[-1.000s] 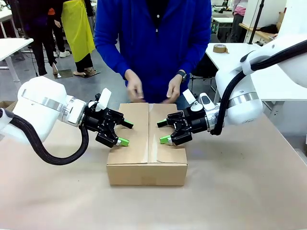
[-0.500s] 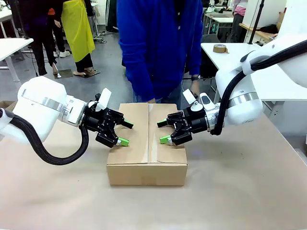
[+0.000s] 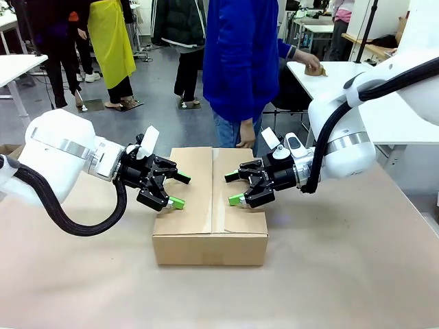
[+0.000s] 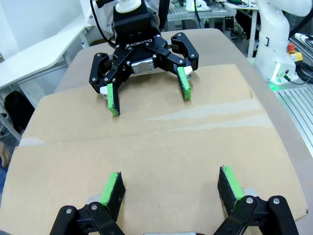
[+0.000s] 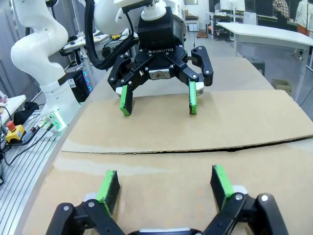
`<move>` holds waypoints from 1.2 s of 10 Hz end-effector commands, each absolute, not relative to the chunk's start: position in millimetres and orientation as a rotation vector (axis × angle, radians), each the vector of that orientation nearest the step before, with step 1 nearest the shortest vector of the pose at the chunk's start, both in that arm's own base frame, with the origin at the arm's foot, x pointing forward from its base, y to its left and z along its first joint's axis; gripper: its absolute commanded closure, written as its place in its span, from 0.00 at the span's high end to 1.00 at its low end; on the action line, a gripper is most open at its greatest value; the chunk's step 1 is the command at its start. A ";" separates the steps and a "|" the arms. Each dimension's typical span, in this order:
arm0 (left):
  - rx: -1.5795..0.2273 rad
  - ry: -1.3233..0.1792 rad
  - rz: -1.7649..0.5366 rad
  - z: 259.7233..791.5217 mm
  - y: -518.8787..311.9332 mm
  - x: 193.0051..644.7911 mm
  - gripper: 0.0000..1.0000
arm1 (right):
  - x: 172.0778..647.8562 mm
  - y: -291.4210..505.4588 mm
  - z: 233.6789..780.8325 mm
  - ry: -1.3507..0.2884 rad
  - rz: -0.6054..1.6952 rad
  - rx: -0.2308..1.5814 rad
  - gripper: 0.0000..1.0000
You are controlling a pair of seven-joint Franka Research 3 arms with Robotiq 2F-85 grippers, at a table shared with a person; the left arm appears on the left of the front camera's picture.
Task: Pack the gift set into the box.
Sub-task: Press and hold the closed box until the human finishes sealing it.
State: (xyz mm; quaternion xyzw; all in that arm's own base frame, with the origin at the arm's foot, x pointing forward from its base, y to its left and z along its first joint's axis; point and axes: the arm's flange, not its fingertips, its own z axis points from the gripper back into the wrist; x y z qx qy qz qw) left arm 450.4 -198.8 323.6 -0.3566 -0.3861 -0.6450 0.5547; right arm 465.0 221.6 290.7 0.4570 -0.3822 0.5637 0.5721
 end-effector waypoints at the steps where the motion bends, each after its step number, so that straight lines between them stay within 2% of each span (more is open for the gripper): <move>1: -0.841 -0.921 -1.544 320.6 -198.8 448.5 1.00 | 464.7 221.2 287.5 -0.902 1.332 1.060 1.00; 12: -0.841 -0.921 -1.544 320.6 -198.8 448.5 1.00 | 464.7 221.2 287.5 -0.902 1.332 1.060 1.00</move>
